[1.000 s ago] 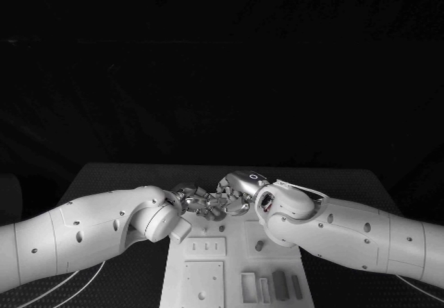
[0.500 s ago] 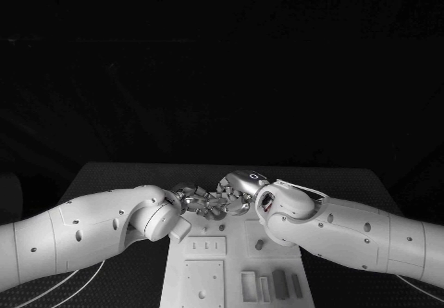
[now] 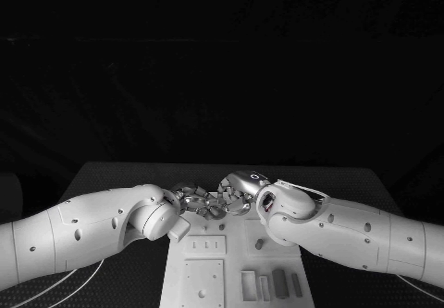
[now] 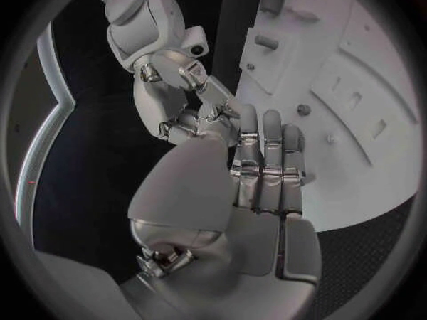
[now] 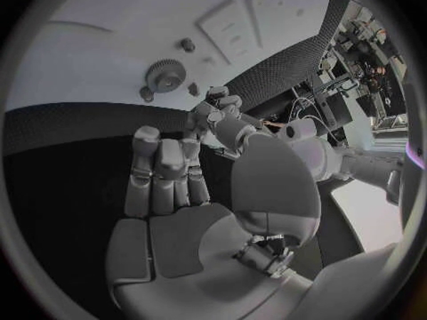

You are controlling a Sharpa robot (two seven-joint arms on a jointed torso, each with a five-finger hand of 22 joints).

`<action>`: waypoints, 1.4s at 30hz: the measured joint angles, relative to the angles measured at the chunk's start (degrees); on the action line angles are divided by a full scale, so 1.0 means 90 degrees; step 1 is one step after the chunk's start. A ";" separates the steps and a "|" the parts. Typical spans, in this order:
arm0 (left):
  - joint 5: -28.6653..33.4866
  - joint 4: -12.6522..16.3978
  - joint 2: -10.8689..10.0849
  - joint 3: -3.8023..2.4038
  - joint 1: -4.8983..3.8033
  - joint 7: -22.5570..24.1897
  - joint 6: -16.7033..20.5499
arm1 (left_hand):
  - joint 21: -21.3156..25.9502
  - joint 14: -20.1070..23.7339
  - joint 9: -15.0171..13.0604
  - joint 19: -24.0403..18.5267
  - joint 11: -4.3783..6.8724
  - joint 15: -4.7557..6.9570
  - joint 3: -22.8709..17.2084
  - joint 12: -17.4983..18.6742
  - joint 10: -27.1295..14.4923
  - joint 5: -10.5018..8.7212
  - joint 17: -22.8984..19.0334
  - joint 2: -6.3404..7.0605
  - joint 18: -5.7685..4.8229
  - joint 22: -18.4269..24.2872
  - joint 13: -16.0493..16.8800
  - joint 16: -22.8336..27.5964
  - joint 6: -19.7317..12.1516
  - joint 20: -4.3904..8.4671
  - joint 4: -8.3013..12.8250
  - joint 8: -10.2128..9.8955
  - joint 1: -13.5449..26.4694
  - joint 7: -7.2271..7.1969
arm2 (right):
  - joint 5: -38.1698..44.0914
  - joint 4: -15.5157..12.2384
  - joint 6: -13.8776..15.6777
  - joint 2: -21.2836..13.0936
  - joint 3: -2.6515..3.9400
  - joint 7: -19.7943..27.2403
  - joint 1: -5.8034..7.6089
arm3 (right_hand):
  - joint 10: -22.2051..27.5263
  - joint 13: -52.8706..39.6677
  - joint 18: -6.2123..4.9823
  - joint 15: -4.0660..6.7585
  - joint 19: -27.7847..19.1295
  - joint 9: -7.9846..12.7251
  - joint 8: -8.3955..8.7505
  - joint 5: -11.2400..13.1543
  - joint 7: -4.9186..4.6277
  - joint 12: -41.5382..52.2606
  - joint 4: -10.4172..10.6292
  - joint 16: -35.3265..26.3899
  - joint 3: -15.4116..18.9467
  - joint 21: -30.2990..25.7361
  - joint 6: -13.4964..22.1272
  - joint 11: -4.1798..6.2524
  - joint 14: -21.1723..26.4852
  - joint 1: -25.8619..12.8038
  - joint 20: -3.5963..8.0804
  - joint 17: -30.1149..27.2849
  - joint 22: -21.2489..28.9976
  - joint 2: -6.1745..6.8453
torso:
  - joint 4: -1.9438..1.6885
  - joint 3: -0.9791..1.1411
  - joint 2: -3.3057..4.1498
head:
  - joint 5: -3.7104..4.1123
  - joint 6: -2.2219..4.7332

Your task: Assemble the parts on the task board

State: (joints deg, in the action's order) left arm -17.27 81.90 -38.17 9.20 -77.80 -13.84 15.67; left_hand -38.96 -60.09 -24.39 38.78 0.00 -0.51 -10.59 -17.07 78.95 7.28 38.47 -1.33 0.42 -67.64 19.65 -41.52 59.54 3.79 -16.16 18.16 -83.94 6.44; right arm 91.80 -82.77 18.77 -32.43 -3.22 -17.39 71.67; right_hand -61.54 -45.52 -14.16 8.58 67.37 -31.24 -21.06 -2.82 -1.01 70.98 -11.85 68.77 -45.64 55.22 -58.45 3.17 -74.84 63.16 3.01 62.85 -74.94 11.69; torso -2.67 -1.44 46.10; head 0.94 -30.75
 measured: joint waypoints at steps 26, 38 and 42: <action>-0.0031 -0.0037 0.0005 0.0003 0.0010 -0.0033 -0.0042 | -0.0166 0.0000 -0.0003 -0.0050 0.0071 0.0047 -0.0124 -0.0397 -0.0123 0.0026 0.0015 0.0040 0.0000 -0.0001 0.0412 -0.0243 0.0011 -0.0006 0.0087 0.0148 0.0056 0.0010 | -0.0214 0.0093 -0.0061 0.0018 0.0004 0.0099 -0.0010 | 0.0071 0.0000 0.0036 0.0009 -0.0003 -0.0003 0.0066 0.0000 0.0006 -0.0098 0.0083 -0.0037 -0.0062 0.0000 -0.0017 -0.0071 -0.0012 -0.0113 -0.0003 -0.0012 0.0002 0.0197 | 0.0002 0.0001 0.0000 | 0.0000 -0.0044; -0.0052 -0.0064 -0.0010 0.0001 0.0008 -0.0024 -0.0014 | -0.0282 0.0015 -0.0003 -0.0136 0.0089 0.0078 -0.0149 -0.0651 -0.0210 0.0621 -0.0020 0.0013 0.0001 0.0000 0.0728 -0.0369 0.0010 -0.0023 0.0106 0.0172 0.0029 0.0010 | -0.0521 0.0153 -0.0067 0.0008 -0.0001 0.0271 -0.0013 | 0.0298 -0.0045 -0.0005 -0.0183 -0.0110 -0.0145 0.0458 -0.0002 -0.0387 -0.0105 0.0255 -0.0103 0.0398 -0.0072 0.0312 -0.0298 0.0118 -0.0314 -0.0059 -0.0004 0.0002 0.0495 | 0.0002 0.0001 0.0000 | -0.0001 -0.0067; -0.0031 -0.0061 -0.0005 0.0002 0.0009 -0.0022 0.0003 | -0.0332 -0.0024 -0.0003 -0.0136 0.0089 0.0117 -0.0118 -0.0766 -0.0210 0.1197 -0.0025 0.0108 0.0001 0.0038 0.0902 -0.0471 0.0008 -0.0023 0.0137 0.0176 0.0124 0.0009 | -0.0591 0.0165 -0.0048 0.0009 0.0001 0.0315 -0.0013 | 0.0298 -0.0047 -0.0005 -0.0182 -0.0110 -0.0144 0.0458 -0.0002 -0.0392 -0.0105 0.0255 -0.0103 0.0398 -0.0072 0.0308 -0.0298 0.0118 -0.0290 -0.0060 -0.0004 0.0003 0.0471 | 0.0002 0.0002 0.0000 | 0.0007 -0.0066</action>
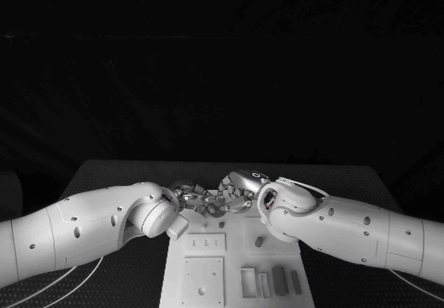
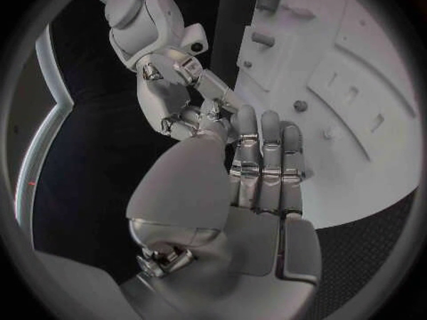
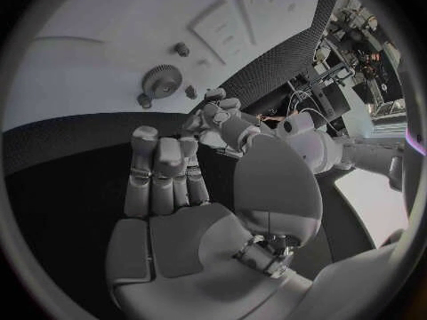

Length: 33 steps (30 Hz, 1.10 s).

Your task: Assemble the parts on the task board

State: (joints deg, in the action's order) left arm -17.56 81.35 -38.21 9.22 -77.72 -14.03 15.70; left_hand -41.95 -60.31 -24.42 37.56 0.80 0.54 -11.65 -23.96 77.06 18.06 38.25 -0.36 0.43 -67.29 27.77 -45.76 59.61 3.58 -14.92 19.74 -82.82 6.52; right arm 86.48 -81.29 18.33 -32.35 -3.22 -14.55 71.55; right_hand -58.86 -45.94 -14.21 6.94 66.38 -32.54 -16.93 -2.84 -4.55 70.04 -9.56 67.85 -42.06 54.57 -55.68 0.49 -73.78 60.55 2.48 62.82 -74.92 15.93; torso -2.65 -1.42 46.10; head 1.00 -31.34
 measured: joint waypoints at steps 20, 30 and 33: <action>0.0162 -0.0006 0.0019 0.0001 0.0004 -0.0014 0.0032 | -0.0512 0.0012 -0.1752 -0.0102 0.0075 0.0056 -0.2233 -0.0118 0.0075 0.1266 -0.0187 0.0081 0.0000 0.0242 0.0595 -0.0461 0.0151 -0.0011 0.3165 -0.0178 0.3235 0.0091 | -0.0265 0.0063 0.0231 0.0012 -0.0001 0.0356 -0.0044 | -0.0116 0.0003 0.0000 0.0097 0.0001 -0.0076 -0.0208 0.0021 0.0209 0.0007 0.0130 0.0000 -0.0468 0.0000 -0.0289 0.0164 -0.0072 0.0441 -0.0002 0.0032 0.0001 -0.0336 | -0.0009 0.0000 -0.0001 | -0.0009 -0.0017; 0.0225 -0.0017 0.0029 0.0004 0.0012 -0.0022 0.0031 | -0.0513 0.0012 -0.1767 -0.0102 0.0073 0.0055 -0.2266 -0.0118 0.0075 0.1291 -0.0193 0.0088 0.0000 0.0249 0.0608 -0.0461 0.0151 -0.0011 0.3198 -0.0203 0.3279 0.0092 | -0.0281 0.0091 0.0242 0.0014 -0.0001 0.0428 -0.0057 | -0.0138 0.0006 0.0001 0.0106 0.0026 -0.0076 -0.0209 0.0026 0.0210 0.0026 0.0086 0.0002 -0.0512 -0.0001 -0.0289 0.0186 -0.0081 0.0486 0.0022 0.0038 0.0001 -0.0376 | -0.0006 -0.0004 -0.0001 | -0.0010 -0.0026; 0.0234 -0.0019 0.0029 0.0005 0.0014 -0.0023 0.0031 | -0.0513 0.0012 -0.1769 -0.0102 0.0072 0.0055 -0.2267 -0.0118 0.0075 0.1291 -0.0192 0.0089 0.0000 0.0248 0.0609 -0.0461 0.0151 -0.0011 0.3199 -0.0204 0.3280 0.0092 | -0.0275 0.0099 0.0240 0.0017 0.0000 0.0435 -0.0060 | -0.0138 0.0012 0.0001 0.0126 0.0026 -0.0076 -0.0208 0.0026 0.0210 0.0026 0.0085 0.0002 -0.0512 -0.0001 -0.0290 0.0186 -0.0102 0.0468 0.0021 0.0038 0.0002 -0.0393 | -0.0006 -0.0004 -0.0001 | -0.0009 -0.0027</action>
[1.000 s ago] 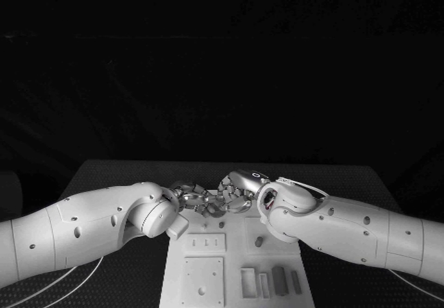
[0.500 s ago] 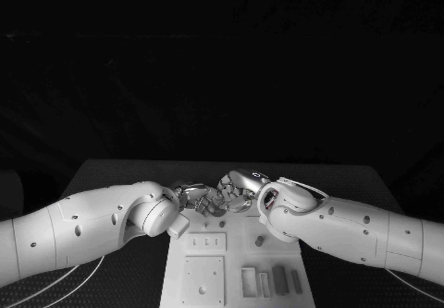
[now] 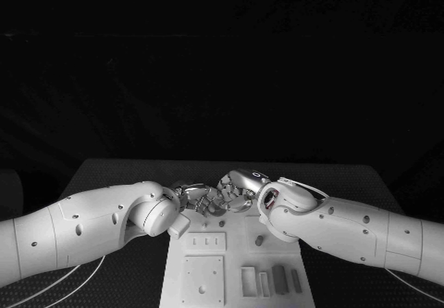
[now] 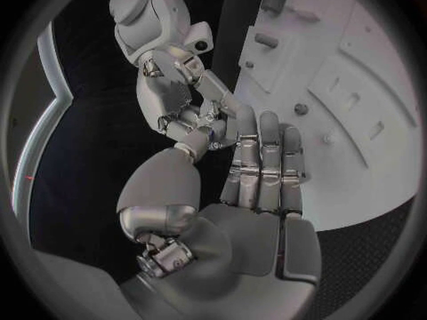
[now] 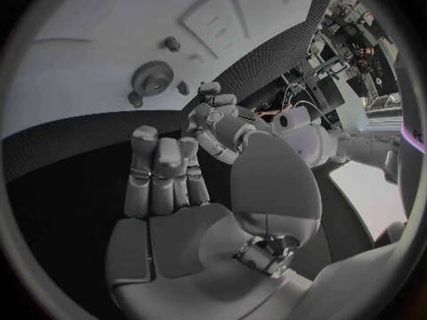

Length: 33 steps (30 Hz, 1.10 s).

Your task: Assemble the parts on the task board

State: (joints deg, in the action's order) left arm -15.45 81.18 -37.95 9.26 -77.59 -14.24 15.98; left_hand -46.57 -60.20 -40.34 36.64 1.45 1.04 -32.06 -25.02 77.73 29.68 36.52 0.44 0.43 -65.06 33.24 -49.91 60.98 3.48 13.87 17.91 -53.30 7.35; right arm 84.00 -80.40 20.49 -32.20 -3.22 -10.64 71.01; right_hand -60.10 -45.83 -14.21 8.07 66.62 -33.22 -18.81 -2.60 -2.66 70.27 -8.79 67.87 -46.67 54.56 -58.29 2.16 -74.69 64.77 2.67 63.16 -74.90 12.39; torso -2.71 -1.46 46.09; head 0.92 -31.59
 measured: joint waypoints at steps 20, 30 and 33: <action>-0.0056 -0.0066 -0.0049 -0.0004 -0.0003 -0.0025 -0.0018 | -0.0059 0.0000 -0.0029 0.0000 -0.0022 -0.0001 -0.0050 0.0007 0.0018 -0.0099 -0.0021 -0.0005 0.0000 0.0013 0.0013 0.0000 0.0018 0.0000 0.0050 -0.0036 0.0103 0.0005 | -0.0455 0.0138 -0.0239 -0.0111 -0.0009 0.0130 -0.0023 | 0.1093 0.0235 0.0069 -0.0600 -0.0927 0.0270 0.0882 -0.0039 -0.0691 -0.0549 -0.0321 -0.0554 0.0880 -0.0511 0.1187 -0.0607 0.0933 -0.0714 -0.0300 -0.0154 0.0005 0.0349 | 0.0006 0.0000 -0.0007 | -0.0012 -0.0002; -0.0322 -0.0091 -0.0077 -0.0003 -0.0002 -0.0105 -0.0048 | -0.0059 0.0000 -0.0024 0.0001 0.0001 -0.0001 -0.0050 0.0025 0.0040 -0.0150 -0.0027 0.0000 0.0000 0.0019 0.0014 0.0000 0.0025 0.0000 0.0050 -0.0037 0.0108 0.0006 | -0.1154 0.0287 -0.0272 -0.0375 -0.0003 0.0384 -0.0023 | 0.1812 0.0314 0.0101 -0.0935 -0.1595 0.0403 0.1169 -0.0288 -0.0926 -0.0437 -0.0262 -0.0742 0.1355 -0.0904 0.1985 -0.0969 0.1685 -0.0732 -0.0589 -0.0216 0.0024 0.0461 | -0.0002 0.0004 -0.0005 | -0.0031 -0.0005; -0.0557 -0.0088 -0.0140 -0.0001 -0.0002 -0.0171 -0.0062 | -0.0058 0.0000 -0.0025 -0.0034 0.0001 -0.0001 -0.0072 0.0025 0.0040 -0.0174 -0.0029 -0.0001 0.0000 0.0031 0.0019 0.0000 0.0027 -0.0010 0.0073 -0.0039 0.0107 0.0004 | -0.1397 0.0528 -0.0236 -0.0431 0.0182 0.0459 -0.0027 | 0.1812 0.0365 0.0103 -0.0935 -0.1594 0.0368 0.1091 -0.0547 -0.0897 -0.0332 -0.0092 -0.0647 0.1378 -0.0903 0.1953 -0.0969 0.1686 -0.0726 -0.0590 -0.0233 -0.0006 0.0467 | -0.0003 0.0005 -0.0005 | -0.0051 -0.0030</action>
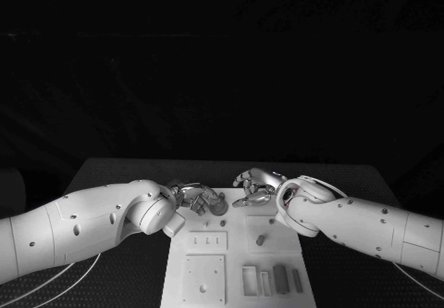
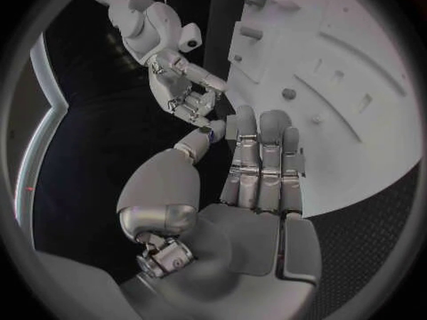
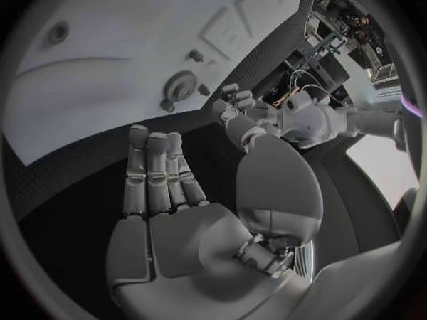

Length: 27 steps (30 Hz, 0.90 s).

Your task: Assemble the parts on the task board

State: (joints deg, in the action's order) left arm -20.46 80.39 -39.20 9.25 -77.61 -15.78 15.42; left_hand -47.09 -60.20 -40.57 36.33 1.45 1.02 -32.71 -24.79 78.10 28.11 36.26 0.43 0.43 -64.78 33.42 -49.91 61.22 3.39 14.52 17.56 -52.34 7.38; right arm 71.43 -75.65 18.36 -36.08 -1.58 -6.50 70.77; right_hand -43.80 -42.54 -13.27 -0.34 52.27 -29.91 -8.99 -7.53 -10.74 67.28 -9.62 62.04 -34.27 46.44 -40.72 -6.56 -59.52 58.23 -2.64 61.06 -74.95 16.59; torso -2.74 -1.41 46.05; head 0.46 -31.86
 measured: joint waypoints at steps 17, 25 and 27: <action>-0.1812 0.0284 -0.0166 0.0145 0.0000 -0.1219 -0.0738 | -0.0239 -0.0173 -0.0130 0.0210 0.0103 0.0079 -0.0023 0.0069 0.0103 0.0025 -0.0035 -0.0008 0.0000 0.0038 0.0019 0.0000 0.0058 0.0022 0.0039 0.0022 -0.0008 -0.0046 | -0.1433 0.0884 0.0231 -0.0039 0.0489 0.0438 0.0397 | -0.0118 0.0339 0.0008 0.0106 0.0153 -0.0062 -0.0272 -0.0301 -0.0018 0.0217 0.0307 0.0133 0.0116 0.0002 -0.0329 0.0116 -0.0081 0.0085 -0.0078 -0.0176 0.0001 -0.0168 | 0.0007 0.0000 0.0002 | -0.0009 -0.0187; -0.2383 0.0415 -0.0140 0.0212 -0.0009 -0.1703 -0.0913 | -0.0384 -0.0252 -0.0161 0.0265 0.0142 0.0159 -0.0013 0.0037 0.0150 0.0222 -0.0025 -0.0047 0.0001 0.0032 0.0092 -0.0051 0.0089 0.0032 0.0065 0.0102 0.0030 -0.0047 | -0.2132 0.1266 0.0318 0.0119 0.0490 0.0623 0.0458 | -0.0141 0.1016 -0.0106 0.0155 0.0001 -0.0051 -0.0330 -0.0520 -0.0047 -0.0353 0.0367 -0.0291 0.0126 -0.0330 -0.0435 0.0138 -0.0082 0.0015 -0.0230 -0.0716 0.0078 -0.0238 | 0.0002 0.0001 0.0000 | 0.0001 -0.0292; -0.2478 0.0431 -0.0140 0.0243 -0.0014 -0.1770 -0.0940 | -0.0384 -0.0252 -0.0162 0.0265 0.0133 0.0159 -0.0013 0.0037 0.0162 0.0222 -0.0025 -0.0047 0.0001 0.0032 0.0092 -0.0051 0.0096 0.0032 0.0065 0.0102 0.0030 -0.0050 | -0.2207 0.1294 0.0328 0.0138 0.0489 0.0647 0.0460 | -0.0142 0.1046 -0.0105 0.0155 0.0001 -0.0050 -0.0330 -0.0520 -0.0047 -0.0362 0.0367 -0.0291 0.0126 -0.0330 -0.0435 0.0138 -0.0082 0.0015 -0.0230 -0.0732 0.0078 -0.0238 | 0.0002 0.0002 0.0000 | -0.0004 -0.0311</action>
State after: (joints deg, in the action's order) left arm -42.76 84.27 -40.47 11.43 -77.73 -31.71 6.96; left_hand -50.55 -62.46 -42.02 38.71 2.65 2.45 -32.83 -24.46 79.55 30.11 36.04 0.01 0.43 -64.50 34.24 -50.37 62.09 3.68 15.11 18.48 -52.07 6.93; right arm 51.57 -64.01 21.31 -34.84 2.82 -0.68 74.90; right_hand -45.07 -33.13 -14.22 1.05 52.28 -30.37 -11.96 -12.21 -11.16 64.02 -6.31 59.42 -33.13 43.46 -44.64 -5.32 -60.26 58.37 -4.71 54.47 -74.25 14.45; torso -2.72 -1.39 46.05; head 0.42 -34.66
